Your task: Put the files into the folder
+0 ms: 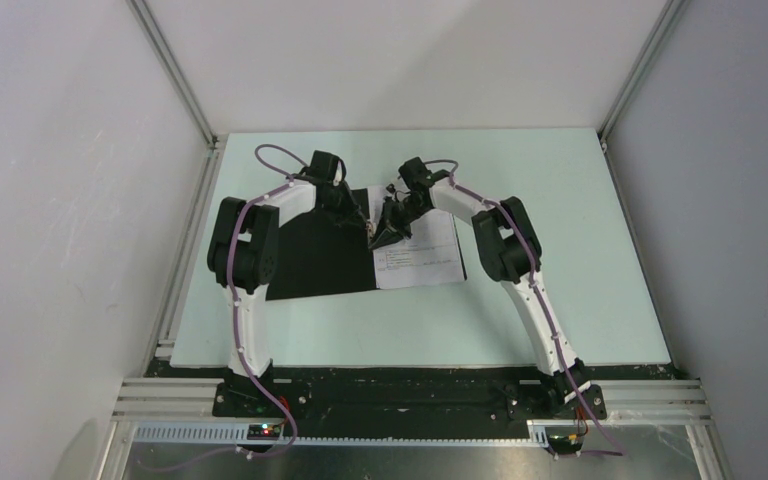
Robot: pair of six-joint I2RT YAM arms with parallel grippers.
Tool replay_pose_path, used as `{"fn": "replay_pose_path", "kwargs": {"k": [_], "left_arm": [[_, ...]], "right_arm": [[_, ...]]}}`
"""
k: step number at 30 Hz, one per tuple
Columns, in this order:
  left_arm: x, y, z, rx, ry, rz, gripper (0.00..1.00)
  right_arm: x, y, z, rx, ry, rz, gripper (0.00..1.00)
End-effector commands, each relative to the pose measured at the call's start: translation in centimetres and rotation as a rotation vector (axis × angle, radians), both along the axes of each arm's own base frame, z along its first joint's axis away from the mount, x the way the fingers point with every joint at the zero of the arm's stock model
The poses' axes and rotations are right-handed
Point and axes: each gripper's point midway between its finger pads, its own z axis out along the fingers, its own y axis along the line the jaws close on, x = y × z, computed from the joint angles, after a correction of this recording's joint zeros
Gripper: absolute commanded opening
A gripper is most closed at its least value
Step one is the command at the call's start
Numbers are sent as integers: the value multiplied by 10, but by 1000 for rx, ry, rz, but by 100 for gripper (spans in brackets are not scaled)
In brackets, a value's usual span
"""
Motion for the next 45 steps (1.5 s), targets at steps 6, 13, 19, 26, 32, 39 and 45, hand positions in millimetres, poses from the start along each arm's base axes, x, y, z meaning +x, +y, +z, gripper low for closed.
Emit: {"fn": "replay_pose_path", "kwargs": {"k": [6,13,19,26,32,39,45], "left_arm": [[-16,3,-28,34,76,-3,26],[-15,1,-28,25,81,2,26],[-16,1,-28,17,90,9,26],[-18,-3,-30,-14,116,26,25],[-17,-9,-27,-49,135,41,25],[-16,-16,-25,-94,163,66,25],[-17,-14,-26,-99,171,74,25]], "right_arm": [[3,-29,-48,-271,-38,-41,10],[3,-33,-51,-339,-63,-42,10],[2,-36,-54,-424,-93,-38,10],[1,-48,-59,-525,-117,-44,9],[0,-52,-62,-584,-130,-43,8],[3,-23,-57,-473,-131,-38,8],[14,-2,-21,-241,-184,16,1]]}}
